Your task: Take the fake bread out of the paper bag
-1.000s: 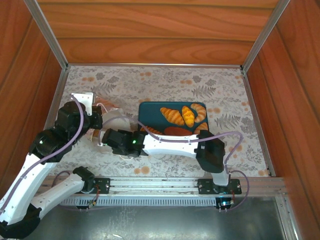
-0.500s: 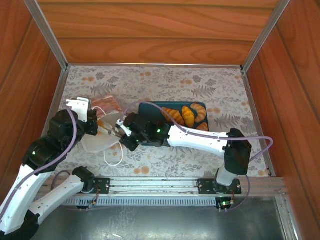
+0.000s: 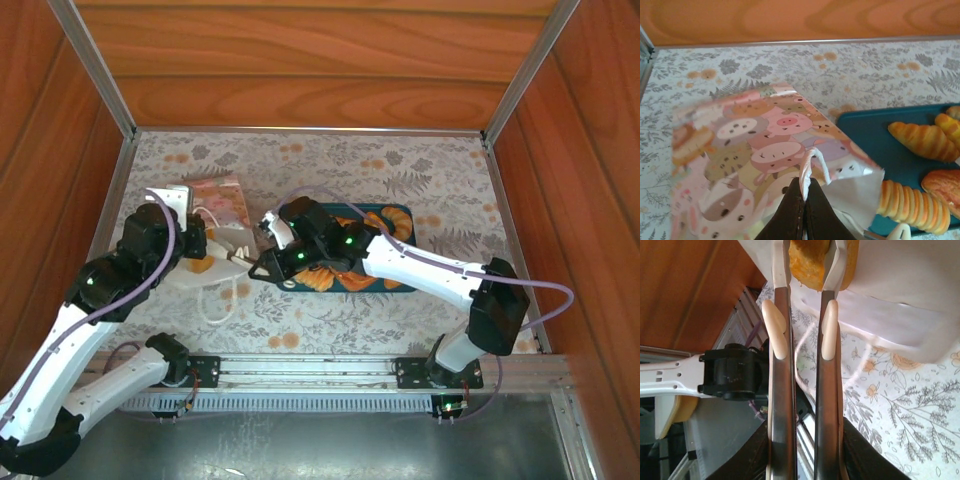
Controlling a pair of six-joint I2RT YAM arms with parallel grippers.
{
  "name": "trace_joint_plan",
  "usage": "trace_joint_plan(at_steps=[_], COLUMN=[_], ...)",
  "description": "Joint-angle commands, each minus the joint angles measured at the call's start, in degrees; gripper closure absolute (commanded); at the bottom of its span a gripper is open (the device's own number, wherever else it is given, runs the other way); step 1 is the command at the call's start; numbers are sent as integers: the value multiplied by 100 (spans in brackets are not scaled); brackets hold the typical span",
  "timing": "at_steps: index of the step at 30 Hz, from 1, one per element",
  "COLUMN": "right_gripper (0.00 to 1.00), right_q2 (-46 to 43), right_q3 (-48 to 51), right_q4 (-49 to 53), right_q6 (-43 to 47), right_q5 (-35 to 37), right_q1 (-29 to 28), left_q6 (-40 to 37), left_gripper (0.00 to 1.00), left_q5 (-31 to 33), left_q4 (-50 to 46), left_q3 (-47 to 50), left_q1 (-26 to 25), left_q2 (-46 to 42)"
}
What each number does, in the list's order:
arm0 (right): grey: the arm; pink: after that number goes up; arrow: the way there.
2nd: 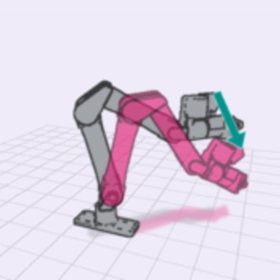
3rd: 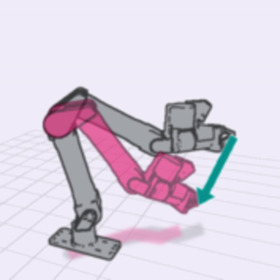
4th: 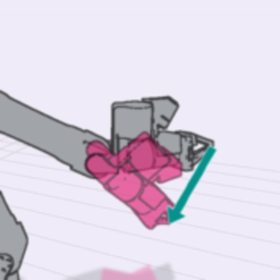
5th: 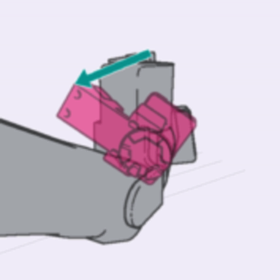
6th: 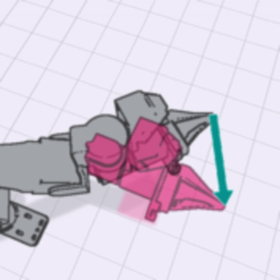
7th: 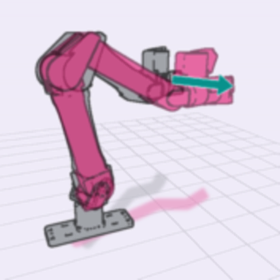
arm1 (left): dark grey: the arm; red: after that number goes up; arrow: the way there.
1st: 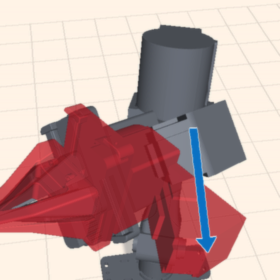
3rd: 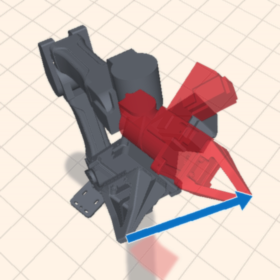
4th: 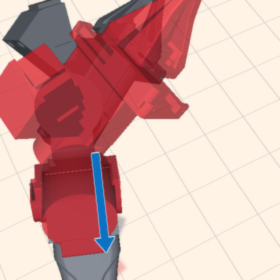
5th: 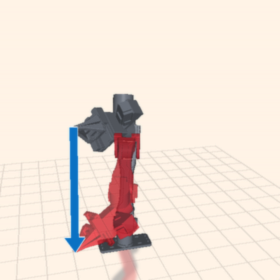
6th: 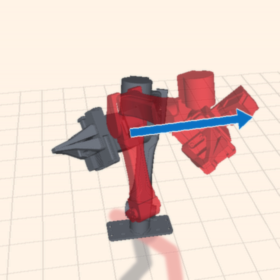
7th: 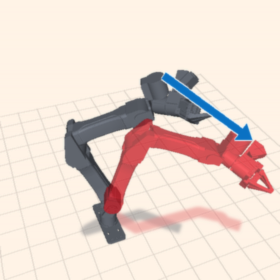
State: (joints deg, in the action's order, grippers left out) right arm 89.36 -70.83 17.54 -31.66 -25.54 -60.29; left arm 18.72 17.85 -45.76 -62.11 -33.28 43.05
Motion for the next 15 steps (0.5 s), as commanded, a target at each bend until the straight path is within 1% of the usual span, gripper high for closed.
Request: trace_joint_plan(at_steps=[1,7,10,13,15], right_gripper=[77,77,77,78,77], right_q2=[-275,-272,-370,-551,-723], right_q3=[103,-39,-11,110,288], right_q4=[-510,-278,-131,-41,-190], right_q6=[-308,-260,-267,-317,-469], right_q5=[-776,-1138,-1179,-1048,-945], right_q1=[8,78,113,157,219], left_q6=[184,311,497,627,647], left_gripper=[100,100,100,100,100], left_q5=[170,155,328,466,483], left_q4=[237,287,309,331,339], left_q3=[-15,23,19,-19,-49], left_q1=[23,22,17,22,18], left_q2=[-147,-149,-108,-5,90])
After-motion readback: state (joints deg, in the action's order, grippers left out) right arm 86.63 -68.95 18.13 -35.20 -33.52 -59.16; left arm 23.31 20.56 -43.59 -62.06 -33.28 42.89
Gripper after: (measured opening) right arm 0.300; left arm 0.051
